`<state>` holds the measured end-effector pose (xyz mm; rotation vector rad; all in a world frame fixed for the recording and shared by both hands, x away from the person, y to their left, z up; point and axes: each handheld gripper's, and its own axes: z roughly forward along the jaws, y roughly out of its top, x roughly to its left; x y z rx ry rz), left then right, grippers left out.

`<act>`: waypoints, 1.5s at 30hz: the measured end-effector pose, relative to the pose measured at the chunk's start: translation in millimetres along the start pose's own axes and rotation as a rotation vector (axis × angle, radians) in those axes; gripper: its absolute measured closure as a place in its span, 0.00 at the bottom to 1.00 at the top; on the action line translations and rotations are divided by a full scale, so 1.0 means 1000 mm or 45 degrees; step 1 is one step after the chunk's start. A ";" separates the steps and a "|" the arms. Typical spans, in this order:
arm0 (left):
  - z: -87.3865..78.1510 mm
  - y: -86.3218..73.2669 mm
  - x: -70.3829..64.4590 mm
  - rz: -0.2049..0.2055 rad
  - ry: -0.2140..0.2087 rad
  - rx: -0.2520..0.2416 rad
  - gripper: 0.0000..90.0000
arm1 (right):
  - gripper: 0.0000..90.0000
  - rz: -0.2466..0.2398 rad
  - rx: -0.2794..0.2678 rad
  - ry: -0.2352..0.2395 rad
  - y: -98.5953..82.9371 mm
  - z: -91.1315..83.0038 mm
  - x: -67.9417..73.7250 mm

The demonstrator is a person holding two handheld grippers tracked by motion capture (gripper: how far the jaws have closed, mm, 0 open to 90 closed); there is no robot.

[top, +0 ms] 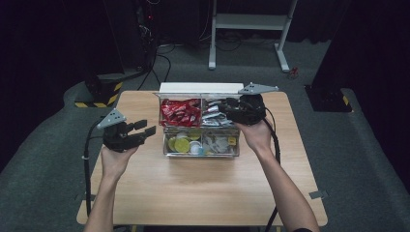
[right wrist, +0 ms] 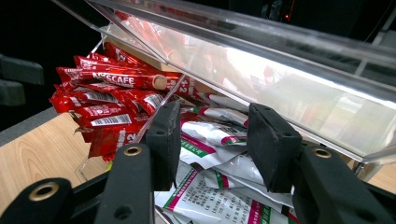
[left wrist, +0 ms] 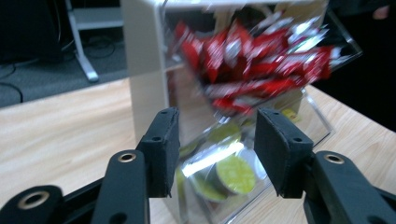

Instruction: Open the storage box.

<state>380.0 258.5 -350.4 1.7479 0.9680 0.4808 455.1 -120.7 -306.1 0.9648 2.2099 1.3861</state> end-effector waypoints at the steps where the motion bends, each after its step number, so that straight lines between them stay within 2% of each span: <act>1: 0.000 0.007 -0.004 0.018 -0.011 -0.015 0.58 | 0.61 -0.002 0.001 0.005 0.000 0.000 -0.001; 3: 0.000 0.011 -0.006 0.024 -0.014 -0.020 0.59 | 0.61 -0.002 0.000 0.005 0.000 0.000 -0.001; 10: 0.011 0.035 -0.020 0.097 -0.029 -0.007 0.63 | 0.61 -0.005 0.013 -0.005 0.001 0.001 0.001; 15: 0.023 0.042 -0.020 0.091 -0.046 0.021 0.68 | 0.61 -0.005 0.011 -0.014 0.001 0.002 0.002; 18: 0.035 0.046 -0.020 0.088 -0.015 0.060 0.71 | 0.61 -0.002 0.013 -0.012 0.002 0.002 0.002; 27: 0.056 0.050 -0.021 0.080 0.023 0.098 0.77 | 0.61 -0.003 0.010 -0.009 0.001 0.002 0.001; 31: 0.061 0.050 -0.022 0.085 0.034 0.094 0.79 | 0.61 0.004 0.018 -0.005 0.002 0.002 0.001; 37: 0.065 0.051 -0.023 0.106 0.054 0.111 0.79 | 0.61 0.005 0.009 -0.007 0.001 0.003 0.001; 45: 0.072 0.051 -0.028 0.167 0.116 0.145 0.80 | 0.62 0.013 0.009 0.001 0.001 0.005 0.001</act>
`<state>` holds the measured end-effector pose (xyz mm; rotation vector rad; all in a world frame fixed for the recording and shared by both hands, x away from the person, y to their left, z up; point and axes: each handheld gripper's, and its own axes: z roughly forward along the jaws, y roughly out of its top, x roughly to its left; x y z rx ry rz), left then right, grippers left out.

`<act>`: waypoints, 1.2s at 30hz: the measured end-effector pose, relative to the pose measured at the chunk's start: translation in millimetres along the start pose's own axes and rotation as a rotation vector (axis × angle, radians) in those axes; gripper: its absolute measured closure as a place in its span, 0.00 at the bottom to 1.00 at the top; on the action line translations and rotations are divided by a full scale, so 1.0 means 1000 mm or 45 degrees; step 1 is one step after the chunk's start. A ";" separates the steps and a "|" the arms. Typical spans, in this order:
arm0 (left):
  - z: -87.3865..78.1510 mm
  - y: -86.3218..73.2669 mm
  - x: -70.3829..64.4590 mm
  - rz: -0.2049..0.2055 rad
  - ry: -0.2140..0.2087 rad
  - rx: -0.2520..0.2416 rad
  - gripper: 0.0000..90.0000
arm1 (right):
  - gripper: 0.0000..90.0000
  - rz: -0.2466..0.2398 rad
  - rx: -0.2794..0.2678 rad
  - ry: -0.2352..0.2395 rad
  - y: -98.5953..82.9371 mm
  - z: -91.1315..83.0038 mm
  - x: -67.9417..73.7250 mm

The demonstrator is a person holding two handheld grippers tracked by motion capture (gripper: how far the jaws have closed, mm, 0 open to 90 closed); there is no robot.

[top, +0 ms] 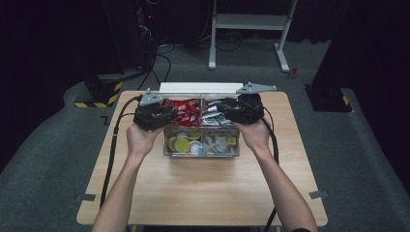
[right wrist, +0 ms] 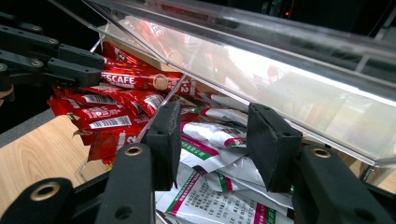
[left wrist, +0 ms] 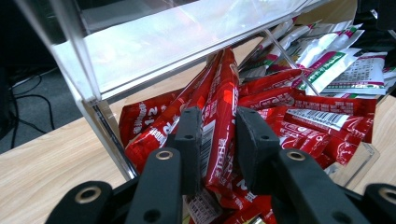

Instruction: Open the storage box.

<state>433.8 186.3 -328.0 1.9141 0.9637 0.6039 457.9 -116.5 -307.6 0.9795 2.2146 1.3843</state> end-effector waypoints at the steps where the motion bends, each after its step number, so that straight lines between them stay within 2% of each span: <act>1: 0.000 0.000 0.000 0.000 0.000 0.000 0.80 | 0.62 0.000 0.000 0.000 0.000 0.000 0.000; 2: 0.000 0.000 -0.002 0.021 0.011 0.002 0.81 | 0.62 -0.007 0.016 -0.004 0.002 0.000 0.000; 8: 0.002 0.000 -0.002 0.029 0.007 0.022 0.86 | 0.62 0.004 0.011 0.000 0.001 0.001 0.000; 15: 0.001 0.000 -0.002 0.041 -0.008 0.015 0.91 | 0.62 0.013 0.016 0.017 0.002 0.001 -0.002; 27: -0.007 0.000 0.004 0.007 -0.066 0.022 0.94 | 0.62 0.021 0.014 0.024 0.002 0.001 -0.003; 34: -0.016 -0.003 0.006 -0.017 -0.108 -0.003 0.95 | 0.62 0.022 0.008 0.027 0.002 0.001 -0.003; 36: -0.020 -0.003 0.006 0.002 -0.113 0.013 0.96 | 0.61 0.024 0.008 0.016 0.002 0.001 -0.002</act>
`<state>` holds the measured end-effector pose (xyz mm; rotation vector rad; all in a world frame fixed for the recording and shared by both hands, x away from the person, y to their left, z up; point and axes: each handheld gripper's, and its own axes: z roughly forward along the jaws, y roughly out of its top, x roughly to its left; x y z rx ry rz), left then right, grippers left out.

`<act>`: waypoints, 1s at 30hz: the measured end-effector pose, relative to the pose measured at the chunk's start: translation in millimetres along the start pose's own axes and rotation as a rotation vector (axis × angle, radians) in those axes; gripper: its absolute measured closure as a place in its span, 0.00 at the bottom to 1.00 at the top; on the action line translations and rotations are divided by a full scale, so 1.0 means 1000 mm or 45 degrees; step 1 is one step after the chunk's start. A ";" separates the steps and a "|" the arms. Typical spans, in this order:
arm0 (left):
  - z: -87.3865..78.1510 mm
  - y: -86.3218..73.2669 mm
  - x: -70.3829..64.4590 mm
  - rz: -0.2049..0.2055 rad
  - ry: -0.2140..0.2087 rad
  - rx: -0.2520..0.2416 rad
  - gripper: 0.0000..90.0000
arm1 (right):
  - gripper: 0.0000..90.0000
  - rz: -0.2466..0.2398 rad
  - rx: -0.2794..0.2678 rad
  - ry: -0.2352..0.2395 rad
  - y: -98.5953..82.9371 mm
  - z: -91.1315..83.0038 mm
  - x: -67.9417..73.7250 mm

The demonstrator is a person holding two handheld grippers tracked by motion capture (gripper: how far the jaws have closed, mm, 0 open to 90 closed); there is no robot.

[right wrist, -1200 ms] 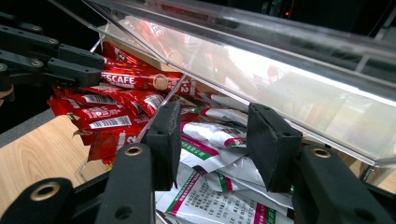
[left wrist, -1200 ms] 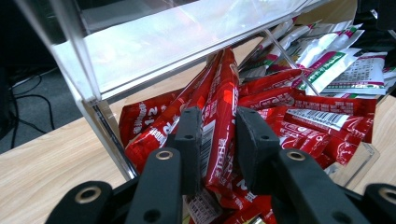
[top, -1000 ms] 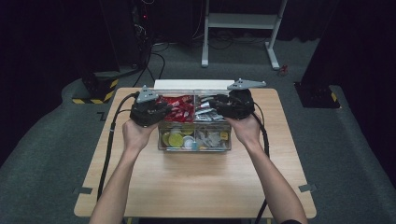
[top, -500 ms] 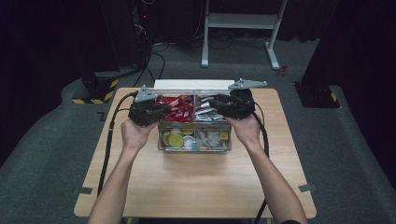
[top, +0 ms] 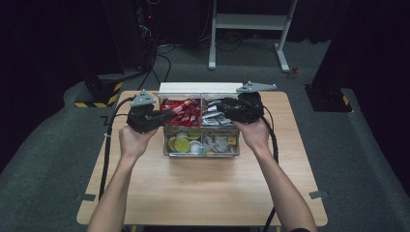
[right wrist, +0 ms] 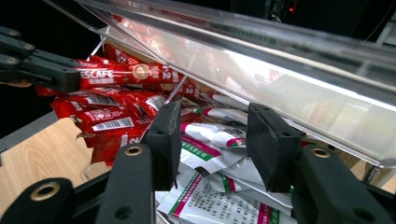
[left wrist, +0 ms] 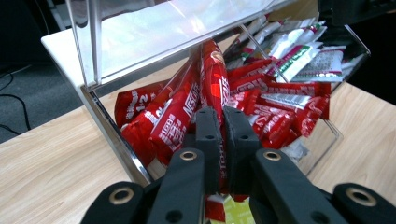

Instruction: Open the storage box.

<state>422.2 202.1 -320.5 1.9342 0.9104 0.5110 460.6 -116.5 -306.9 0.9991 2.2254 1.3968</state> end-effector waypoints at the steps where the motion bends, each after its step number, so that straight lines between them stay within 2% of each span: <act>1: 0.000 0.000 0.000 0.000 0.000 0.000 0.96 | 0.61 0.000 0.000 0.000 0.000 0.000 0.000; 5: -0.008 0.000 0.000 -0.007 0.008 -0.013 0.96 | 0.61 0.004 0.002 -0.003 0.000 0.000 0.000; 9: -0.015 -0.007 0.002 -0.024 -0.003 -0.002 0.96 | 0.61 0.005 0.007 -0.003 0.001 0.000 0.000; 13: -0.022 -0.011 0.005 -0.052 -0.026 -0.027 0.96 | 0.61 0.014 0.015 -0.001 0.001 0.000 0.000; 19: -0.031 -0.016 0.003 -0.046 -0.021 -0.033 0.96 | 0.61 0.011 0.011 -0.009 0.001 0.000 0.001; 22: -0.038 -0.019 0.004 -0.060 -0.033 -0.045 0.96 | 0.61 0.021 0.015 -0.006 0.002 0.001 0.001; 26: -0.042 -0.023 0.007 -0.093 -0.053 -0.066 0.96 | 0.61 0.004 0.033 -0.004 0.004 0.004 0.002; 30: -0.045 -0.025 0.008 -0.094 -0.051 -0.074 0.97 | 0.61 0.006 0.030 -0.005 0.004 0.004 0.003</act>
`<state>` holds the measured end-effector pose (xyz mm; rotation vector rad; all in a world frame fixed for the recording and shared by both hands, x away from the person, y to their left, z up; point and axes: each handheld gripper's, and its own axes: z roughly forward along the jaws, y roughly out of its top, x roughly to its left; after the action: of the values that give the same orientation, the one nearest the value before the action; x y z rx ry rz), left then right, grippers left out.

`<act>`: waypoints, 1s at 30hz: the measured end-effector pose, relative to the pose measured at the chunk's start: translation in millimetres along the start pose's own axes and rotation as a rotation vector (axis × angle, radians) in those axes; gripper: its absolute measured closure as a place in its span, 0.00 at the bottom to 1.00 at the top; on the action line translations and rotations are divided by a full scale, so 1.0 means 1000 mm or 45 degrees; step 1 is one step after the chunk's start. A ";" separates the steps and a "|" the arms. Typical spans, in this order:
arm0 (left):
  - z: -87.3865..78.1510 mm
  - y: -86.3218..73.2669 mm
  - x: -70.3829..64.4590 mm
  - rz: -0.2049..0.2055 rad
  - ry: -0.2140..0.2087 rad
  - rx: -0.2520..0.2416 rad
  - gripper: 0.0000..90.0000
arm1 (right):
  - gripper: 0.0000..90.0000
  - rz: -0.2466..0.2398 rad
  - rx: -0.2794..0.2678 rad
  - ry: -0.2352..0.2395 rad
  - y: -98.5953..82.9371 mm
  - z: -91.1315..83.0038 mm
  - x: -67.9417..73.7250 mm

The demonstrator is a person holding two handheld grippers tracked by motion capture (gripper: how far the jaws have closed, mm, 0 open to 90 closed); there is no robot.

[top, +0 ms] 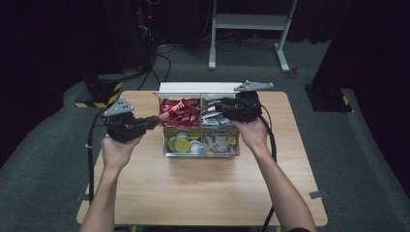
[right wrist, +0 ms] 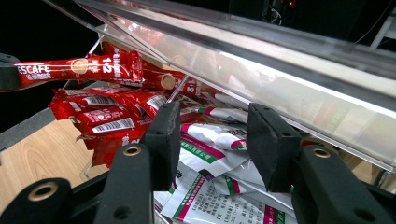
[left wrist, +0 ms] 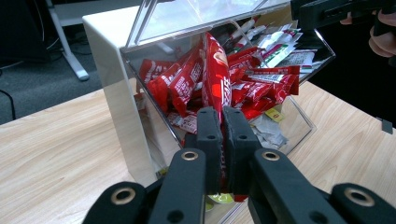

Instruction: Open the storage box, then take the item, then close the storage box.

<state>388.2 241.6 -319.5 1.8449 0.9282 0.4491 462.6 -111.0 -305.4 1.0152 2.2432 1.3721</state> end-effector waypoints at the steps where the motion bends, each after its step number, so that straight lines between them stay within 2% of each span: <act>1: -0.001 0.000 0.001 -0.002 -0.003 0.000 0.97 | 0.61 0.001 0.000 0.001 0.000 0.000 0.000; 12: -0.016 -0.003 0.003 -0.008 -0.003 -0.022 0.97 | 0.61 0.013 0.003 0.003 0.001 0.000 0.000; 21: -0.034 -0.017 0.008 -0.066 -0.009 -0.060 0.97 | 0.61 0.015 0.006 -0.002 0.001 0.001 0.000; 25: -0.049 -0.026 0.009 -0.089 0.005 -0.086 0.97 | 0.61 0.016 0.007 -0.002 0.001 0.001 0.000; 30: -0.060 -0.034 0.013 -0.118 -0.004 -0.108 0.97 | 0.61 0.015 0.001 -0.002 0.001 0.002 0.000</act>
<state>343.2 295.3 -323.6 1.7181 0.9735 0.4223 464.2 -109.7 -305.3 1.0308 2.2403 1.3750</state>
